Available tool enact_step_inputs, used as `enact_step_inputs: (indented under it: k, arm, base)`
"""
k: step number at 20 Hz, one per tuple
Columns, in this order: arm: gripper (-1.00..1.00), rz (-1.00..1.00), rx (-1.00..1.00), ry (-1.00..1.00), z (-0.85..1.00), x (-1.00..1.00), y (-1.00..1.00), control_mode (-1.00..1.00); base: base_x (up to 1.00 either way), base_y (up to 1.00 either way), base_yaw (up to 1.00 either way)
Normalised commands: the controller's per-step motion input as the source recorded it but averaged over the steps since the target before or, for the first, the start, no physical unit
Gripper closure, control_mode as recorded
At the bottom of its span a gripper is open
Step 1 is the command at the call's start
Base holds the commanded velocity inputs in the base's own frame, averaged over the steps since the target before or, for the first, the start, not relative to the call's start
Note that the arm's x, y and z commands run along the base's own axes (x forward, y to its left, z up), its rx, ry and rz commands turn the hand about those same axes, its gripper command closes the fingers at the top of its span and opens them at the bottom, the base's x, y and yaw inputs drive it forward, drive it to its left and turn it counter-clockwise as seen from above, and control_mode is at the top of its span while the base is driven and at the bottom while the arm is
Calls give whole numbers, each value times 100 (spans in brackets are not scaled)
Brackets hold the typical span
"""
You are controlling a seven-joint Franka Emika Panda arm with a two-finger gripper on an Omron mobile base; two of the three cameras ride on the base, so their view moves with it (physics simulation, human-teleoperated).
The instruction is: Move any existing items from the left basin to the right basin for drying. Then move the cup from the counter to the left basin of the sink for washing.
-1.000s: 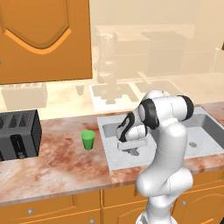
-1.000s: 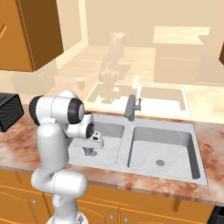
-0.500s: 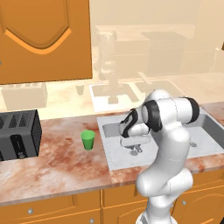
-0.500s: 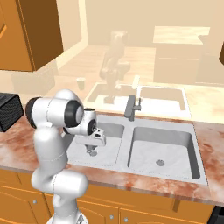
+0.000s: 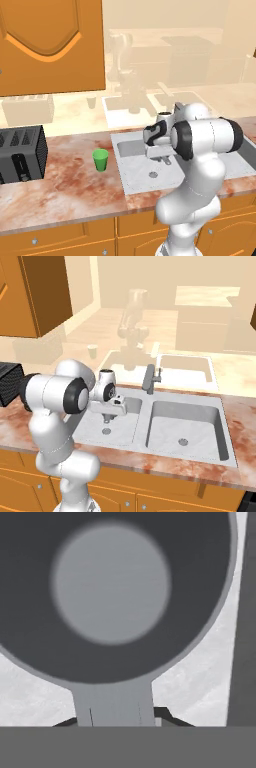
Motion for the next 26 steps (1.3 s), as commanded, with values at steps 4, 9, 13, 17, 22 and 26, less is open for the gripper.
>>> enact_step_inputs:
  k: [4,9,13,17,22,26]
  arm:
    - [100,0,0,-2,75,-20,-4,-100]
    - [100,-1,0,0,72,-25,0,-100]
    - [100,-3,0,0,60,-37,-6,-100]
    - [100,-4,1,0,47,-49,-11,-100]
    - [100,-7,2,0,33,-56,-17,-100]
    - [100,-8,4,0,32,-54,-28,-100]
  base:
    - [0,0,0]
    - [0,0,0]
    - [0,0,0]
    - [0,0,0]
    - [0,0,0]
    - [0,0,0]
